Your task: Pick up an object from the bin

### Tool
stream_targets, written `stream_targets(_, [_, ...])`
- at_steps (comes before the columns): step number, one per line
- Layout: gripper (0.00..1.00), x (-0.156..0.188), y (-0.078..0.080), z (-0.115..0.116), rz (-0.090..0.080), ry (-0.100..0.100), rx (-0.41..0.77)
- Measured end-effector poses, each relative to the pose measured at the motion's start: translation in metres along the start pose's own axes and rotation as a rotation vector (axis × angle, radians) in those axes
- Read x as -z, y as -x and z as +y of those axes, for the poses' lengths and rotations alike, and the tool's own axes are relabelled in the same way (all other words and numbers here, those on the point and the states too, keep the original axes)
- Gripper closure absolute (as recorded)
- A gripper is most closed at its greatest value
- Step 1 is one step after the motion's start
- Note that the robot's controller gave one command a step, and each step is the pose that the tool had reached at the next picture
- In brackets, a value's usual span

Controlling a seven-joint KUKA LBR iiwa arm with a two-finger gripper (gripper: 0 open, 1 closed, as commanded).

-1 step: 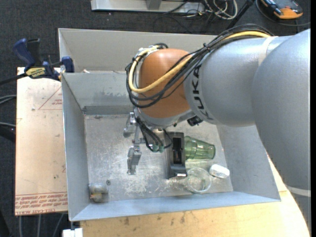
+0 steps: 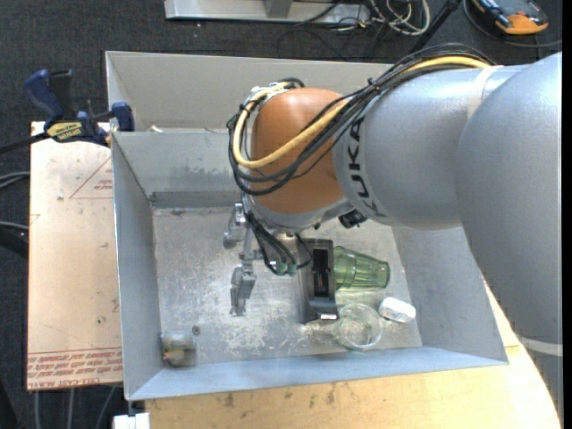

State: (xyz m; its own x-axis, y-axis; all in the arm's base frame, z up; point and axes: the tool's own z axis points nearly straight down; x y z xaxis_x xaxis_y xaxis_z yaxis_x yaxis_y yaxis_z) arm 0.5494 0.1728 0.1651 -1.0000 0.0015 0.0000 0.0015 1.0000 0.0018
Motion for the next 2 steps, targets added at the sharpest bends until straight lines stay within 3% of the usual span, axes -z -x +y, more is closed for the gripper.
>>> stream_targets(1, [0.0,-0.01,0.033,-0.017,-0.004,0.002,0.078])
stream_targets(2, [0.0,-0.065,0.07,-0.043,-0.011,0.0,0.101])
